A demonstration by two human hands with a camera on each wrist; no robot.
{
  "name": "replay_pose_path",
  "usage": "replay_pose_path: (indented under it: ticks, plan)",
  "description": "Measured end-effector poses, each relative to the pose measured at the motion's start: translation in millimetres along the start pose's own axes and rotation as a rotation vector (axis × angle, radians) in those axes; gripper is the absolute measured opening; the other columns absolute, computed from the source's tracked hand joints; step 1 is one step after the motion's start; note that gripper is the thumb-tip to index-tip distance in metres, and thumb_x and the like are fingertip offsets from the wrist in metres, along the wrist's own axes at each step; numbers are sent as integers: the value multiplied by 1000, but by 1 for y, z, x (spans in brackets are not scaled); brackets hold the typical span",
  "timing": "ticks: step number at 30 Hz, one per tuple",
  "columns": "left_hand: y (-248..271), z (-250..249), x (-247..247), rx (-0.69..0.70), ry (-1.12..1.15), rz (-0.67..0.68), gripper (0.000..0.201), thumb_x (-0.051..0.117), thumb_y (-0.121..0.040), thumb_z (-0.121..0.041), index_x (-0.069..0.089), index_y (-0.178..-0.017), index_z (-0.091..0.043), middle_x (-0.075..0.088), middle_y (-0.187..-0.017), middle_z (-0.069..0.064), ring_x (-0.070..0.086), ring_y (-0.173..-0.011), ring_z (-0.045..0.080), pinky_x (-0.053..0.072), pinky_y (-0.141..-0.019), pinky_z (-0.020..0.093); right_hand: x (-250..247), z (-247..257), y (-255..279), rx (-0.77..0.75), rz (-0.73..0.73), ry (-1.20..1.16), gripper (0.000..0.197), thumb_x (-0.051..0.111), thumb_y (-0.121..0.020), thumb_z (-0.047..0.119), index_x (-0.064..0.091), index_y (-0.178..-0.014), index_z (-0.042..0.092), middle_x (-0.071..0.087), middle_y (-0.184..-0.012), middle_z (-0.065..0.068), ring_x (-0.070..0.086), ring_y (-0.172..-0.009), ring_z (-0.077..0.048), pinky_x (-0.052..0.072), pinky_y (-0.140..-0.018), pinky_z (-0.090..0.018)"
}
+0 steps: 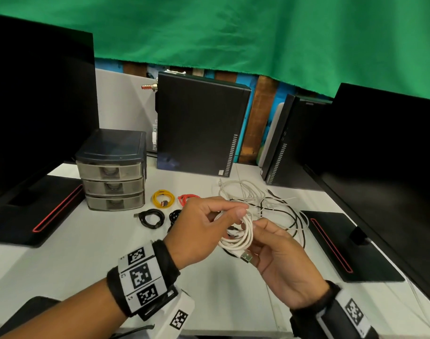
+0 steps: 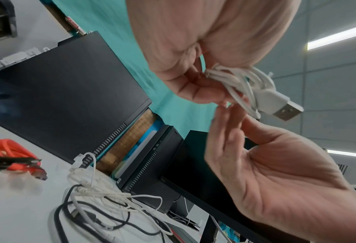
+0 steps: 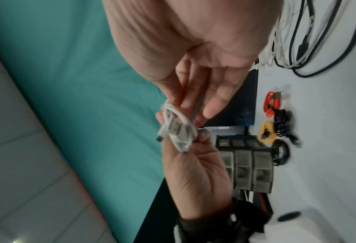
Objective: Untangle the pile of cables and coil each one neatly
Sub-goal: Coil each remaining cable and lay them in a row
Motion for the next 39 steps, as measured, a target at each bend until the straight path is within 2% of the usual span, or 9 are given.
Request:
replay_pose_path:
  ticks: [5, 9, 13, 16, 23, 28, 31, 34, 39]
  plan:
    - [-2, -5, -7, 114, -193, -4, 19, 69, -90, -19, 78, -106, -16, 70, -82, -21, 66, -76, -1, 47, -72, 11, 5, 6, 3, -50, 127, 171, 39, 53, -95, 30, 70, -108, -3, 67, -118, -23, 63, -111, -30, 55, -82, -38]
    - [2, -7, -4, 225, -373, 26, 11, 71, -91, -20, 79, -98, -18, 67, -83, -22, 66, -82, 2, 46, -74, 11, 12, 14, 10, -164, 129, 626, 48, 69, -78, 53, 72, -88, 6, 71, -91, -12, 64, -86, -13, 52, -75, -30]
    - [2, -2, -10, 185, -370, -64, 8, 73, -87, -27, 75, -84, -21, 68, -78, -12, 66, -74, 10, 51, -67, 20, 21, 5, 13, -182, 79, 696, 17, 76, -87, 32, 71, -100, 24, 68, -84, -9, 63, -78, -16, 50, -59, -30]
    - [-2, -1, -21, 132, -332, -155, 10, 76, -88, -26, 73, -78, -24, 68, -73, -11, 64, -66, 7, 49, -61, 21, 21, 6, 6, -261, -27, 577, 32, 70, -91, 14, 65, -120, 24, 71, -90, -10, 66, -80, -18, 52, -56, -29]
    - [0, -16, -28, 265, -403, -140, 14, 73, -88, -27, 75, -80, -17, 66, -74, -12, 64, -68, 10, 49, -62, 19, 37, 13, -6, -367, 45, 727, 18, 58, -100, 17, 75, -95, 19, 72, -90, -6, 63, -84, -19, 53, -64, -25]
    - [-4, -15, -31, 215, -397, -4, 13, 77, -87, -27, 77, -79, -17, 67, -72, -13, 64, -68, 7, 46, -64, 15, 33, 16, -12, -155, 240, 645, 22, 61, -93, 24, 72, -93, 5, 68, -90, -9, 58, -79, -14, 49, -60, -26]
    - [-15, -18, -44, 110, -502, 51, 14, 70, -87, -44, 76, -86, -32, 69, -82, -17, 62, -68, 4, 48, -63, 18, 28, 4, -21, -37, 183, 531, 16, 60, -98, 11, 70, -91, 1, 64, -81, -6, 55, -67, -13, 40, -48, -23]
    - [-34, -36, -88, 63, -474, -158, 8, 64, -92, -38, 71, -92, -41, 73, -90, -16, 64, -67, 5, 53, -63, 21, 23, -29, -39, 111, 79, 524, 17, 59, -98, 8, 70, -98, -6, 67, -80, -12, 60, -61, -14, 42, -45, -21]
    - [-37, -62, -145, 6, -273, -435, 10, 63, -96, -29, 73, -97, -29, 75, -91, -1, 65, -61, 7, 54, -55, 17, 45, -107, -69, 370, 70, 623, 11, 61, -95, 5, 66, -86, 2, 66, -72, -14, 63, -53, -15, 54, -51, -25]
Point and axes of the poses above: each hand's wrist, its own y-axis away from the middle knuckle, its own x-axis out of the palm, z = x × y, the point moved 5 cm from there along -y, towards the middle knuckle
